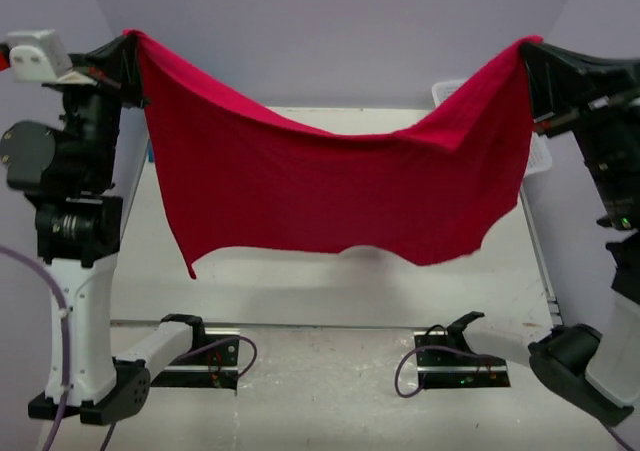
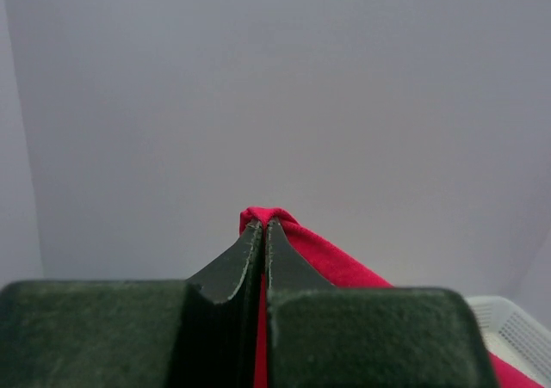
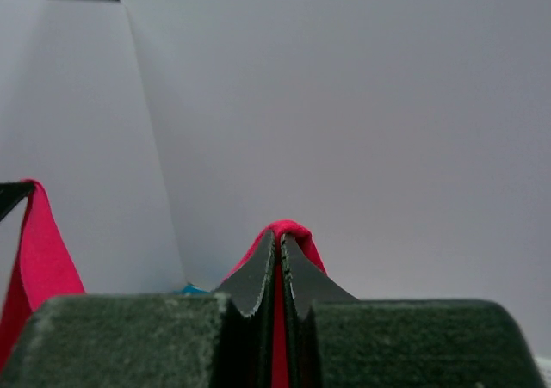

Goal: Fold and stack the t-shirts
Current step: Flatten out the tshirt

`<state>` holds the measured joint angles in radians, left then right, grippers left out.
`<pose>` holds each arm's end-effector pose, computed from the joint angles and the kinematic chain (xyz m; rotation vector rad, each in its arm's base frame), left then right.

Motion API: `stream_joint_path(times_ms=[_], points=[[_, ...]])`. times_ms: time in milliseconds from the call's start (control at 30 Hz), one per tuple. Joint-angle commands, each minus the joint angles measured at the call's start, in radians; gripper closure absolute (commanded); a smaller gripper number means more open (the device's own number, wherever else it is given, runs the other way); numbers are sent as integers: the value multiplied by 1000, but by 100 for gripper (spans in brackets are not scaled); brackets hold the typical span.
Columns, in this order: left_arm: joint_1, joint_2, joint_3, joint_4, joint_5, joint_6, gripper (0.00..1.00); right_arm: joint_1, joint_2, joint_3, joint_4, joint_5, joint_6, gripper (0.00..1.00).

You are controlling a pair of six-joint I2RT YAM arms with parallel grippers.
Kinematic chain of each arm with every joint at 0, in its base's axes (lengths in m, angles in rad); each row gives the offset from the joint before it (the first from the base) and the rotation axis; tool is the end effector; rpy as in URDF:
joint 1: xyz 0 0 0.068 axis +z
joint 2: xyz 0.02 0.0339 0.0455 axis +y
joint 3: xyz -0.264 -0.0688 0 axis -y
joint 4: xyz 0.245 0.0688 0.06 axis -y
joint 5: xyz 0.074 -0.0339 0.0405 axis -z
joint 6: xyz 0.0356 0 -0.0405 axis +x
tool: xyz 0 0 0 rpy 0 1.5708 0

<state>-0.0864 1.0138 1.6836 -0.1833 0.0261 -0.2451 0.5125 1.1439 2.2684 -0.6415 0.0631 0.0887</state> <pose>0.1316 -0.0123 0.5880 -0.0628 1.0877 -0.3124 0.0528 0.0271 0.6516 -0.1753 1.0881 0.5057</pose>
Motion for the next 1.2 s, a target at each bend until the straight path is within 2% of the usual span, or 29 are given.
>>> stream_joint_path(times_ms=[0,100,200,300,333,500,533,633,700,867,933,967,1000,1033,1067,1100,1167], points=[[31,141,-5,125,-71,40,100,4,227,107,42,49,-147,100],[42,229,-12,247,-121,23,100,-14,399,271,43,69,-178,100],[45,340,25,343,-120,26,100,-49,481,312,107,46,-191,100],[47,492,158,355,-69,52,100,-101,519,302,183,18,-181,100],[47,570,251,343,-60,61,100,-133,534,310,193,1,-173,100],[51,729,489,314,-5,93,100,-222,593,367,262,-52,-132,100],[51,779,593,289,4,113,100,-239,591,367,270,-55,-132,100],[56,793,633,262,-8,147,100,-270,561,332,276,-88,-115,100],[65,770,581,266,-9,139,100,-279,553,275,247,-101,-97,100],[68,669,219,268,12,89,100,-281,527,100,117,-109,-29,100],[68,640,66,222,2,52,100,-279,492,-80,62,-111,25,100],[68,629,3,219,-8,29,100,-278,418,-286,80,-100,57,100],[68,603,-119,211,-9,3,100,-278,378,-391,109,-103,112,100],[68,591,-180,190,-3,-40,100,-267,332,-494,135,-79,155,100],[66,579,-244,185,-8,-68,100,-264,245,-680,152,-72,211,100],[66,554,-372,154,-8,-97,100,-262,200,-773,166,-69,247,100],[66,539,-493,143,32,-140,100,-256,111,-1004,192,-32,348,100]])
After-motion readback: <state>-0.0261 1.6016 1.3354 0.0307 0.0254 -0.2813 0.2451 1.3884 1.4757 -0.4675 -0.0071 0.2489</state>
